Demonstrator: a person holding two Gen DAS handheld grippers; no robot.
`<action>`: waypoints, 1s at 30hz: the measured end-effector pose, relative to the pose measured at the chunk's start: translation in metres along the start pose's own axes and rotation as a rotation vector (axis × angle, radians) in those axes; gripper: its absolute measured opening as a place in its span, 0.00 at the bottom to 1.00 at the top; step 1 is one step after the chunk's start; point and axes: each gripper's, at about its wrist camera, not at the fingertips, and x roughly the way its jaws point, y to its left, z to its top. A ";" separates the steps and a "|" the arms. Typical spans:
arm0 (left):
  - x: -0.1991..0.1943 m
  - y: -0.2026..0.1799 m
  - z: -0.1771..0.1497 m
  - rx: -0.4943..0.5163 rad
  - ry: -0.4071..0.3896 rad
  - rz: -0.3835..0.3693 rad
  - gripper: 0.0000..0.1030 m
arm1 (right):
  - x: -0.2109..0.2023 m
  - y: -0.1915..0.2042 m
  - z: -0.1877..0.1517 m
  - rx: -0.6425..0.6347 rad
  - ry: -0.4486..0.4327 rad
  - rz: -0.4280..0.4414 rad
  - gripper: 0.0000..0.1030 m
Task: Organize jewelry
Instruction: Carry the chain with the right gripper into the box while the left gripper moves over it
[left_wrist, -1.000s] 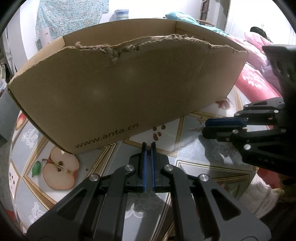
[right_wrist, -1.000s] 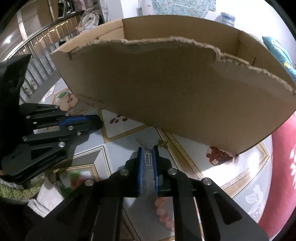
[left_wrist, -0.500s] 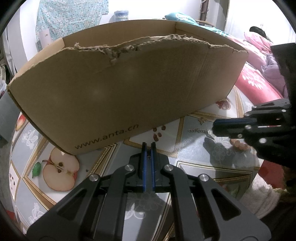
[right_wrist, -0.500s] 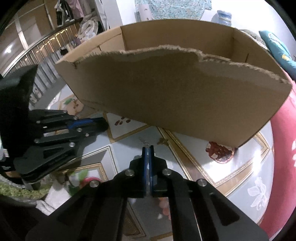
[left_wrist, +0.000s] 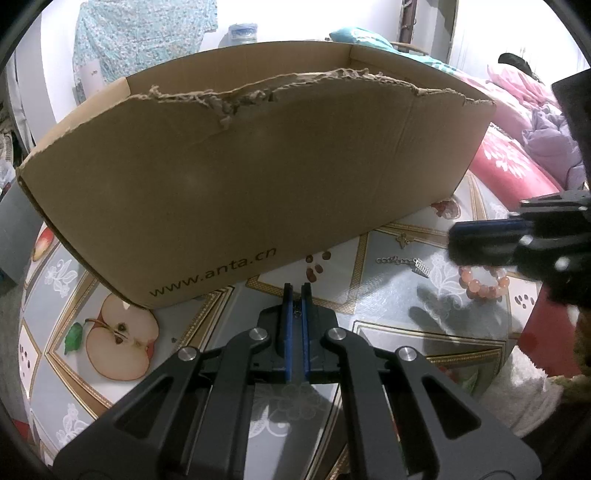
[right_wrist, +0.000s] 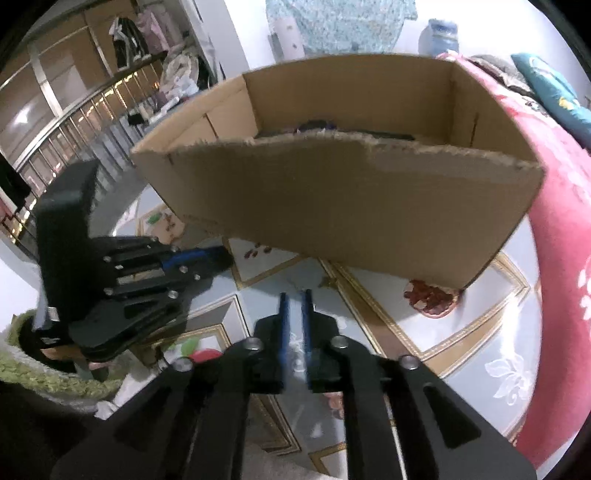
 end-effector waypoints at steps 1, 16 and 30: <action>0.000 0.000 0.000 0.000 0.000 0.000 0.03 | 0.006 0.002 0.001 -0.013 0.003 -0.007 0.21; 0.000 -0.001 0.001 -0.006 -0.005 -0.003 0.03 | 0.028 -0.004 0.000 0.006 0.039 -0.040 0.07; -0.001 0.002 -0.003 -0.016 -0.018 -0.020 0.03 | -0.029 -0.007 0.015 0.097 -0.106 0.056 0.07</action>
